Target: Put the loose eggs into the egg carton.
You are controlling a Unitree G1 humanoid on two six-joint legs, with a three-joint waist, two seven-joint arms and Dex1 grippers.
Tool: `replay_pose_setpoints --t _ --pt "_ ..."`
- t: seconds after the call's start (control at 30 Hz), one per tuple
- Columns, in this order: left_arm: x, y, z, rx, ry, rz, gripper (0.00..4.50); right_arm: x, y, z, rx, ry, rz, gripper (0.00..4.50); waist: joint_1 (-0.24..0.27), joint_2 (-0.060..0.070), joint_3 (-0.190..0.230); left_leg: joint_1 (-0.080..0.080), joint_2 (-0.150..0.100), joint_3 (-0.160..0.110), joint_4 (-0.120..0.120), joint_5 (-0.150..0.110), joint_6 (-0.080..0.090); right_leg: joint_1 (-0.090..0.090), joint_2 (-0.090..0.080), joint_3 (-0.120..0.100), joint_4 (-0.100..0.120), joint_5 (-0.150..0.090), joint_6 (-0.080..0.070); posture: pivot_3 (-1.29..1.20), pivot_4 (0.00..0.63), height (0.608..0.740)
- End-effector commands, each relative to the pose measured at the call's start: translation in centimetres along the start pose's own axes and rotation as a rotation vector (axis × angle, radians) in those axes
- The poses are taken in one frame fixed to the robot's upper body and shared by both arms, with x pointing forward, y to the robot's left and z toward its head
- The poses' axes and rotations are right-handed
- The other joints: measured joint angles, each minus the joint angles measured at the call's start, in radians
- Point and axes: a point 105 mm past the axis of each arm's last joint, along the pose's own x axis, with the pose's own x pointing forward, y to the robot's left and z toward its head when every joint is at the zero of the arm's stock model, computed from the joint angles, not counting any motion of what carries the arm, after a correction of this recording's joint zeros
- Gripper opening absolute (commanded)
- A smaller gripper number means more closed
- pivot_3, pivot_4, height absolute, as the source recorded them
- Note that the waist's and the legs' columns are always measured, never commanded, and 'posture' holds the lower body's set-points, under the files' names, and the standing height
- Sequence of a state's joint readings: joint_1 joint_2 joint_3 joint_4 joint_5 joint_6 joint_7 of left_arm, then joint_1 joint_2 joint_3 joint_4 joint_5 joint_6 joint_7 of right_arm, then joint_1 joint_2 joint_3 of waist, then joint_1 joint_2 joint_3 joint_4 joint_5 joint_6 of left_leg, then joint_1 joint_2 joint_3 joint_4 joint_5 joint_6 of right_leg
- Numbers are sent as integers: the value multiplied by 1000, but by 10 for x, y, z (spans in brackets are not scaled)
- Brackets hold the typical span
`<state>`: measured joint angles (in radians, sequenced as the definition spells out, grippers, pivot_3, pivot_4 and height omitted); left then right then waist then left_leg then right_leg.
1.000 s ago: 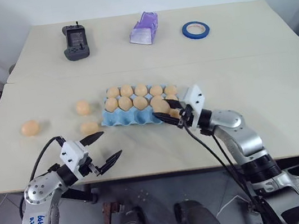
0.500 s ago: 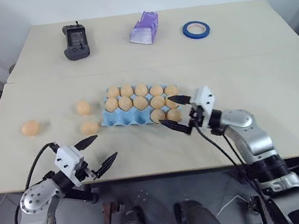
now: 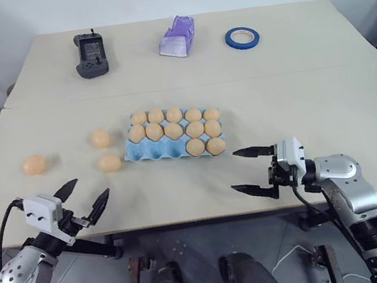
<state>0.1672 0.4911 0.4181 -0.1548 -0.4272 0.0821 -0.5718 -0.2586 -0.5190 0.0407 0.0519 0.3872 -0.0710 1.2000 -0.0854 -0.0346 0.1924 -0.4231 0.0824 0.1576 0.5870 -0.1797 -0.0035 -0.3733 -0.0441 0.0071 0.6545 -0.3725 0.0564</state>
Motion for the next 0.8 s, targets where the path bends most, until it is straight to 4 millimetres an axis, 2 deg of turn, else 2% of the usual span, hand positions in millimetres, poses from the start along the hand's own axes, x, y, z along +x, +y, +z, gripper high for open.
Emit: replay_pose_setpoints --t 0.03,0.2,0.33,0.67,0.8 --pt "10 -5 16 29 -51 -20 4500 9 4 22 -53 -79 29 4446 4 0 0 0 0 0 0 0 0 0 0 0 0 0 0 0 150 740" --pt "43 0 18 46 -44 -39 4500 20 7 35 -79 -125 69 4446 11 0 0 0 0 -1 1 0 0 2 -1 -2 0 1 -1 0 150 740" --pt "67 -1 17 37 -41 -64 4500 23 6 36 -81 -127 67 4446 8 0 0 0 0 0 -1 0 0 1 -1 -2 -1 1 -1 0 150 740" --pt "98 -11 0 -17 -3 -123 4500 23 1 38 -79 -134 -21 4446 8 -1 0 0 1 0 0 3 0 -1 2 -1 2 0 -1 0 150 740" --pt "99 -8 0 -25 -11 -117 3238 23 -1 38 -76 -138 -50 4500 8 -1 0 0 1 0 3 1 -1 0 1 -1 4 1 0 0 150 740"
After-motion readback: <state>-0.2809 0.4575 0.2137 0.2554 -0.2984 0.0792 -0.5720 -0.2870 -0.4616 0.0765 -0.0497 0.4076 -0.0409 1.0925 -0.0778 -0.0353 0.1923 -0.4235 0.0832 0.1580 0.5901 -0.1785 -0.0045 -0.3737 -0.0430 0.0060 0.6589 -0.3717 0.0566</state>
